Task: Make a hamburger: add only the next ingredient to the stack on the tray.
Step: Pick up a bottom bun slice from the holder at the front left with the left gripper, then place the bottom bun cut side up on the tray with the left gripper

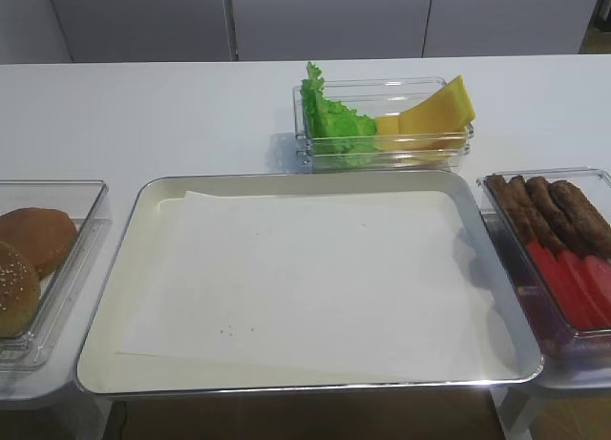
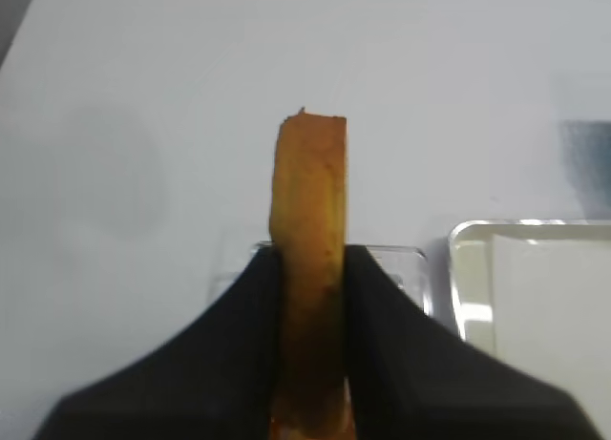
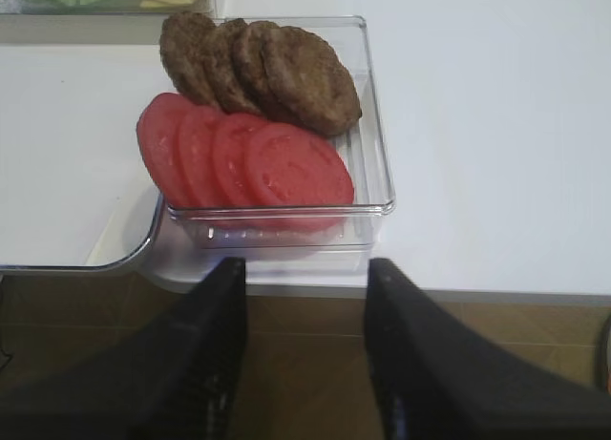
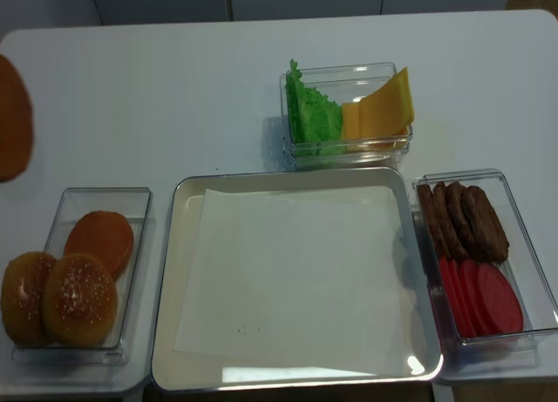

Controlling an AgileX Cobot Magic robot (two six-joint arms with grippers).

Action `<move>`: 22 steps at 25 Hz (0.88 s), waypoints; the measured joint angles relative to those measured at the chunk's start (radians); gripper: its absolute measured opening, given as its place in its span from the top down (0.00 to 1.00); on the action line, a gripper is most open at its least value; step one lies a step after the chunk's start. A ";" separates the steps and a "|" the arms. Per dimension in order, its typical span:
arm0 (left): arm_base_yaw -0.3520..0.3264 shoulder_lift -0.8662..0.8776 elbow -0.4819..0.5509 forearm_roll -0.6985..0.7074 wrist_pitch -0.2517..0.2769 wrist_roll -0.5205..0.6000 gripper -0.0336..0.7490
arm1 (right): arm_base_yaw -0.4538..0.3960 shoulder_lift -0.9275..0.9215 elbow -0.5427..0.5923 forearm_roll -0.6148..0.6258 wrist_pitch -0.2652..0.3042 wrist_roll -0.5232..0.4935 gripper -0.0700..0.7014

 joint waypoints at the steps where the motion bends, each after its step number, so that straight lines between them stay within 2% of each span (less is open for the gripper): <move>1: -0.035 -0.004 -0.002 -0.010 0.014 0.016 0.78 | 0.000 0.000 0.000 0.000 0.000 0.000 0.49; 3: -0.132 -0.007 -0.004 -0.019 0.029 0.030 0.78 | 0.000 0.000 0.000 0.000 0.000 0.000 0.49; 7: -0.326 0.013 -0.004 -0.009 0.024 0.026 0.78 | 0.000 0.000 0.000 0.000 0.000 0.000 0.49; 12: -0.561 0.100 -0.004 0.121 -0.006 -0.064 0.78 | 0.000 0.000 0.000 0.000 0.000 0.002 0.49; 15: -0.709 0.179 -0.004 0.251 -0.020 -0.160 0.78 | 0.000 0.000 0.000 0.000 0.000 0.002 0.49; 18: -0.858 0.265 -0.004 0.385 -0.044 -0.306 0.78 | 0.000 0.000 0.000 0.000 0.000 0.002 0.49; 22: -1.016 0.377 -0.004 0.566 -0.054 -0.454 0.78 | 0.000 0.000 0.000 0.000 0.000 0.002 0.49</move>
